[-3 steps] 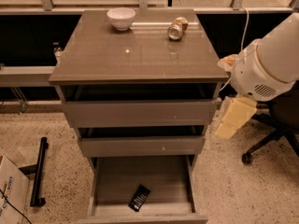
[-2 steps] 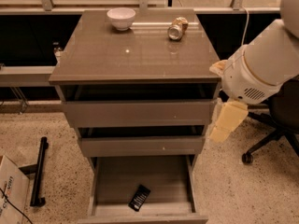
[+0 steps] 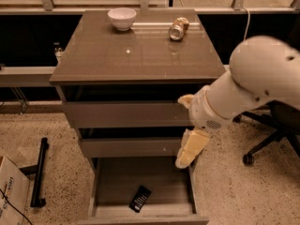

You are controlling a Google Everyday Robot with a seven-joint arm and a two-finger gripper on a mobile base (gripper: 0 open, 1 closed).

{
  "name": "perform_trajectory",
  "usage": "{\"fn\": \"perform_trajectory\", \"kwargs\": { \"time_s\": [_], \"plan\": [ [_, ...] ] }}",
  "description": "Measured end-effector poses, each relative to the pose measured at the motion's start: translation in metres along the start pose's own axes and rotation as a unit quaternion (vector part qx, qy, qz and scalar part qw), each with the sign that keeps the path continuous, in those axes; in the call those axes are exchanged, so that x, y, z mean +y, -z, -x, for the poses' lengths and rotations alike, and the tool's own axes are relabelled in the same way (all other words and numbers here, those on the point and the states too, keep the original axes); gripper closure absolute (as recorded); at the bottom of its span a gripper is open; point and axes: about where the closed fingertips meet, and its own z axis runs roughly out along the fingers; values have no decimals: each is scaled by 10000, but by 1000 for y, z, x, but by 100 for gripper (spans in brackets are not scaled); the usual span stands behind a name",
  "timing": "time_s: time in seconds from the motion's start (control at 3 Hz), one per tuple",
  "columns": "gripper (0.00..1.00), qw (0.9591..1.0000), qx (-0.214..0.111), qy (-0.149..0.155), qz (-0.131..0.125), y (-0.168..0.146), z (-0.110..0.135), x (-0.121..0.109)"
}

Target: Pick rxbar blueberry from bottom drawer and place on counter

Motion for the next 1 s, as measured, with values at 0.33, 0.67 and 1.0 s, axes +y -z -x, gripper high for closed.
{"fn": "perform_trajectory", "kwargs": {
  "time_s": [0.33, 0.67, 1.0],
  "plan": [
    [0, 9985, -385, -126, 374, -44, -5, 8],
    [0, 9946, -716, -361, 652, -88, -18, 10],
    [0, 9939, -733, -412, 721, -97, -21, 11]
  ]
}}
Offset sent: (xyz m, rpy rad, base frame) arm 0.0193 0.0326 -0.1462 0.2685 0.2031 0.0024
